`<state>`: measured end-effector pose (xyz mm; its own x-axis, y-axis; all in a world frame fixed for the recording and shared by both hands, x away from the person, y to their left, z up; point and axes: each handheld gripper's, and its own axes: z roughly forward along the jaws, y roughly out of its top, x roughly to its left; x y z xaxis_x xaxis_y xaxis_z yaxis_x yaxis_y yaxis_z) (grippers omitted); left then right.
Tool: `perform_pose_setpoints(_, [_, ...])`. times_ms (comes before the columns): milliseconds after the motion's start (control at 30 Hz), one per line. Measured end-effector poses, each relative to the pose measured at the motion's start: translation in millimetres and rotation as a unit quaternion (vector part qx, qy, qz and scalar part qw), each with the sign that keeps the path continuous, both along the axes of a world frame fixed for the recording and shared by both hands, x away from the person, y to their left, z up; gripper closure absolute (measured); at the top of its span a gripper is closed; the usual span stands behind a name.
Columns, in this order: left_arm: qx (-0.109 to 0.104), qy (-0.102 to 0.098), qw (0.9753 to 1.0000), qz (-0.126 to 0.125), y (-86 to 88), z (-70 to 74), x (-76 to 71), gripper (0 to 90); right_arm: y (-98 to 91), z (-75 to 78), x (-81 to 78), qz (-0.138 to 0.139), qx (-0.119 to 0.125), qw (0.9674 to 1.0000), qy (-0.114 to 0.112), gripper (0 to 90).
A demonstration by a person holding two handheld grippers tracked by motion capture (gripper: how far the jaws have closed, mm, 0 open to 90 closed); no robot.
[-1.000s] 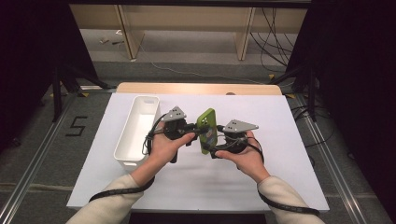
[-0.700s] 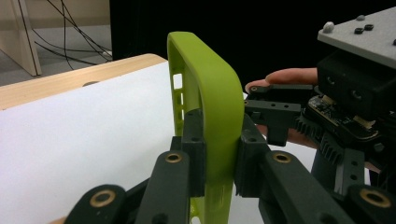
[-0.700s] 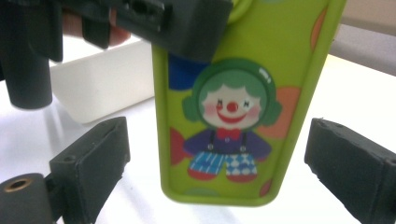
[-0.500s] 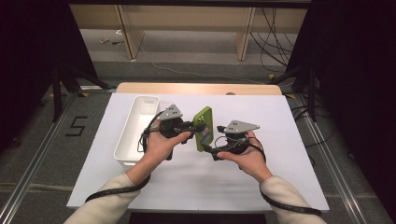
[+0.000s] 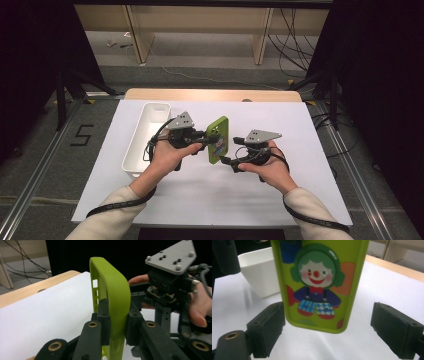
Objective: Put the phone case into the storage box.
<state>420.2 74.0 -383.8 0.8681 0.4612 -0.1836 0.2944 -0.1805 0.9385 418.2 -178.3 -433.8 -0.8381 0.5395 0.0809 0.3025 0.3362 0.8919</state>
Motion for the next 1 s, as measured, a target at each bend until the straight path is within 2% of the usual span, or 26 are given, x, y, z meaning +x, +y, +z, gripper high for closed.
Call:
perform_pose_setpoints(233, [0.005, 0.003, 0.9996, -0.029, -2.6, 0.5, -1.5, 77.2, -1.6, -3.4, 2.4, 0.014, -0.002, 0.9999, 0.009, 15.7])
perform_pose_setpoints(400, [0.004, 0.009, 0.9990, -0.044, -4.2, -0.4, -1.9, 77.2, 0.0, -4.4, 2.4, 0.039, 0.001, 0.9992, 0.012, 17.9])
perform_pose_setpoints(567, [0.006, 0.010, 0.9981, -0.061, -6.3, -1.1, -2.6, 77.2, 1.0, -5.4, 2.8, 0.053, 0.006, 0.9985, 0.014, 20.7])
perform_pose_setpoints(833, [0.008, 0.004, 0.9973, -0.073, -7.9, -2.8, -2.7, 77.3, 2.2, -6.4, 1.8, 0.074, 0.008, 0.9970, 0.020, 32.6])
perform_pose_setpoints(867, [0.007, 0.001, 0.9976, -0.070, -8.3, -3.9, -2.4, 77.2, -0.3, -7.0, 3.0, 0.074, 0.013, 0.9967, 0.033, 38.4])
perform_pose_setpoints(900, [0.007, 0.001, 0.9976, -0.070, -8.3, -3.9, -2.4, 77.2, -0.3, -7.0, 3.0, 0.074, 0.013, 0.9967, 0.033, 38.4])
perform_pose_setpoints(1000, [0.008, -0.009, 0.9979, -0.063, -8.8, -4.3, -1.1, 77.1, -5.5, -8.5, 4.9, 0.070, 0.031, 0.9955, 0.056, 46.5])
